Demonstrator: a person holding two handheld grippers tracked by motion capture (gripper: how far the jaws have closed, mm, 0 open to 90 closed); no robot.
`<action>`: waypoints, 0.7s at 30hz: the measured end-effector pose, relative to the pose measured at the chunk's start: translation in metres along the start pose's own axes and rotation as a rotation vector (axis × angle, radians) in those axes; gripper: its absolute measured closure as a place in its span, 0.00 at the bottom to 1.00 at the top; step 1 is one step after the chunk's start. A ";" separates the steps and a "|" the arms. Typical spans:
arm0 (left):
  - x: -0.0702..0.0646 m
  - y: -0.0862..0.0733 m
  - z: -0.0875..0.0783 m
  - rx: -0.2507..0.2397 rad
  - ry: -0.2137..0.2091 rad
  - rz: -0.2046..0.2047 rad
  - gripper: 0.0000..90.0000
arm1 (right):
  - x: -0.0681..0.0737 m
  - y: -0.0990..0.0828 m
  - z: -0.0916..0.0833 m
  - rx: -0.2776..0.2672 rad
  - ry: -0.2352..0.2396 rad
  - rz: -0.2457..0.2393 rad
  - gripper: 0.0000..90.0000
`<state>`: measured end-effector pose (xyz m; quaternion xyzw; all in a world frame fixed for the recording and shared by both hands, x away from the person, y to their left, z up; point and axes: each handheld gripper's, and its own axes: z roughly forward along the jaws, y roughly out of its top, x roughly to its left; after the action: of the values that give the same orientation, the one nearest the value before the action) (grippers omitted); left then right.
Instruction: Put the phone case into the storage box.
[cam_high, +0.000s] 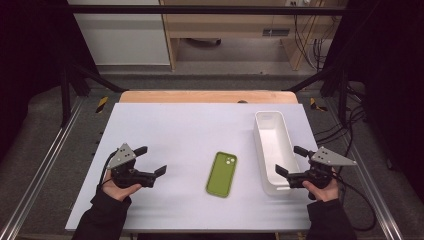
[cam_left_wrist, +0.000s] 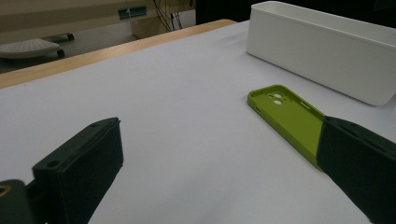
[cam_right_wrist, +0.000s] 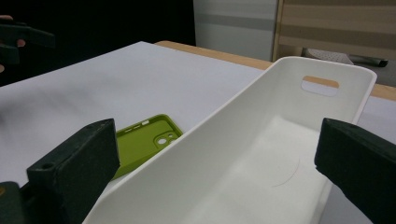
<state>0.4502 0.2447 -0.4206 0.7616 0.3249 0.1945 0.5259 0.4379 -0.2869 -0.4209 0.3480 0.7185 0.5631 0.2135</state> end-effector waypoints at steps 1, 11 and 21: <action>-0.003 0.000 0.003 0.003 -0.002 0.003 0.01 | 0.000 0.000 0.000 -0.001 0.000 0.000 0.01; -0.014 0.005 0.012 0.021 -0.017 0.010 0.01 | 0.000 0.000 0.000 -0.003 -0.001 -0.003 0.01; -0.021 0.009 0.020 0.038 -0.024 0.010 0.01 | 0.000 0.000 0.000 0.003 -0.001 -0.003 0.01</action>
<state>0.4507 0.2149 -0.4188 0.7752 0.3183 0.1820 0.5144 0.4380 -0.2868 -0.4210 0.3473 0.7197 0.5617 0.2142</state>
